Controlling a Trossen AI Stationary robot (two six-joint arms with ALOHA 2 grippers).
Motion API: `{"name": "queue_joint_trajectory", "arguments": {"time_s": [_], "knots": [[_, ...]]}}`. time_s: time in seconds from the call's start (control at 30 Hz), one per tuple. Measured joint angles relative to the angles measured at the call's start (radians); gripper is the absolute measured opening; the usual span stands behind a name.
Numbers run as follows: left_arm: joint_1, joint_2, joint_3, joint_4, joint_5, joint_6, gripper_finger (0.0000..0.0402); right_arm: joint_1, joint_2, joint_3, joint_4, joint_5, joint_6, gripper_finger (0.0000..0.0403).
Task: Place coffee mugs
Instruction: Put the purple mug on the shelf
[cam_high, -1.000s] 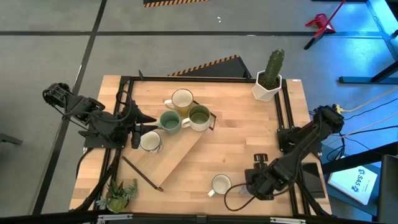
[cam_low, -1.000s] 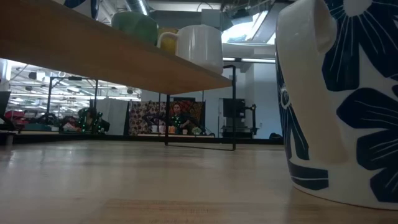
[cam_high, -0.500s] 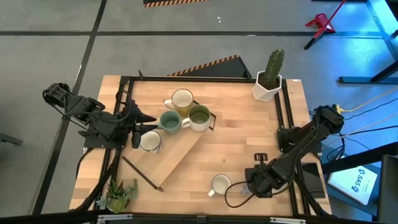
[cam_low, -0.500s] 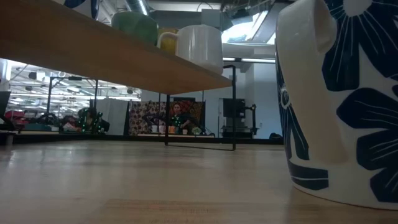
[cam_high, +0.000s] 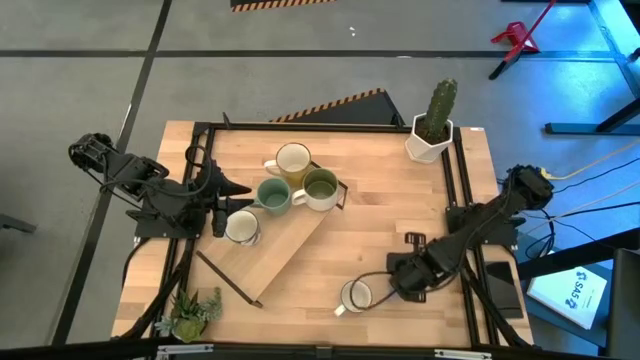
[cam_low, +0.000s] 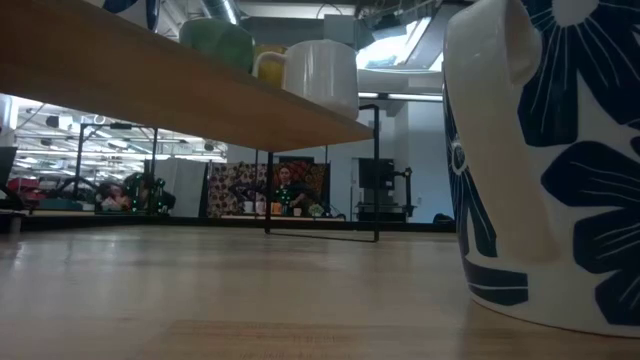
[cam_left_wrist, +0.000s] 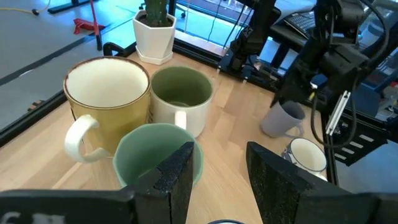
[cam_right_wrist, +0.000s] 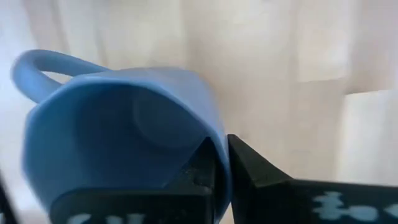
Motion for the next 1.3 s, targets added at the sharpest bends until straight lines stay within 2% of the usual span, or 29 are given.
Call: {"name": "queue_joint_trajectory", "arguments": {"time_s": [0.1, 0.23, 0.43, 0.57, 0.83, 1.13, 1.3], "knots": [[0.0, 0.0, 0.0, 0.0, 0.0, 0.0, 0.0142, -0.038, -0.038, 0.02, -0.075, 0.038, -0.056, 0.0005], [0.0, 0.0, 0.0, 0.0, 0.0, 0.001, 0.0142, -0.118, -0.09, 0.081, -0.196, 0.036, -0.178, 0.0003], [0.0, 0.0, 0.0, 0.0, 0.0, 0.022, 0.0142, -0.257, -0.11, 0.268, -0.282, 0.041, -0.363, 0.0002], [0.0, 0.0, 0.0, 0.0, -0.001, 0.025, 0.0142, -0.331, -0.084, 0.413, -0.28, 0.036, -0.453, 0.0001], [0.0, 0.0, 0.0, 0.0, 0.0, 0.025, 0.0142, -0.402, 0.089, 0.695, -0.289, 0.036, -0.66, 0.0001], [0.0, 0.0, 0.0, -0.001, 0.0, 0.025, 0.0142, -0.417, 0.33, 1.066, -0.251, 0.062, -0.877, 0.0], [0.0, 0.0, 0.0, -0.002, 0.0, 0.025, 0.0142, -0.436, 0.419, 1.179, -0.223, 0.067, -0.922, 0.0]]}}
